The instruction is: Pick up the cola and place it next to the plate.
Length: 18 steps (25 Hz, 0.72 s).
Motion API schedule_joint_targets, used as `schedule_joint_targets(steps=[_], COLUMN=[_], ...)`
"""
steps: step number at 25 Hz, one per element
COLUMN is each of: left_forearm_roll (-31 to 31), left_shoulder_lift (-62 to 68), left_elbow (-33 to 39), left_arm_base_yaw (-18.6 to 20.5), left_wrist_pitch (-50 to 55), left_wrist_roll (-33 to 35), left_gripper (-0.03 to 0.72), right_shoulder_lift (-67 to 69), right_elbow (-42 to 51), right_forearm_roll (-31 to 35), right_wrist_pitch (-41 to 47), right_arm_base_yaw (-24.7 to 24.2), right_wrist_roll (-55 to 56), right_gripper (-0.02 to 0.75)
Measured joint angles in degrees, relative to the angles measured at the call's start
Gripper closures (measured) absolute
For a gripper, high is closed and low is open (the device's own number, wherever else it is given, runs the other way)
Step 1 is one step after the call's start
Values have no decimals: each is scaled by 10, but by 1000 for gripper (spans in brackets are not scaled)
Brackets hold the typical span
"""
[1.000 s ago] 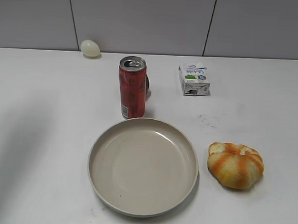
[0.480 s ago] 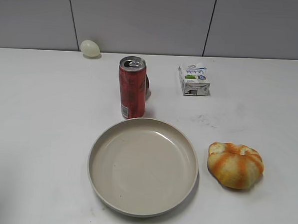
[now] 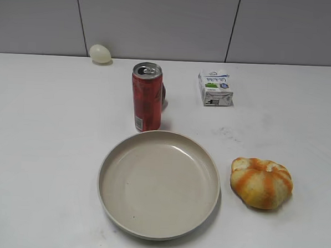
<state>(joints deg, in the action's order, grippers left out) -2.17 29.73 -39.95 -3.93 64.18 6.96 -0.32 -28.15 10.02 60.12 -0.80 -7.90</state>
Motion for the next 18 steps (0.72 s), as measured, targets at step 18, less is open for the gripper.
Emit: schedule_joint_targets(steps=[18], left_forearm_roll=[3], left_shoulder_lift=[-257], left_elbow=[107], left_arm_base_yaw=[0], left_wrist_pitch=[-41], left_wrist_roll=[-11], left_gripper=[117], right_shoulder_lift=[0], right_elbow=[0], right_forearm_roll=[0], right_wrist_pitch=[0], right_arm_base_yaw=[0], right_wrist_roll=[-1], right_gripper=[206])
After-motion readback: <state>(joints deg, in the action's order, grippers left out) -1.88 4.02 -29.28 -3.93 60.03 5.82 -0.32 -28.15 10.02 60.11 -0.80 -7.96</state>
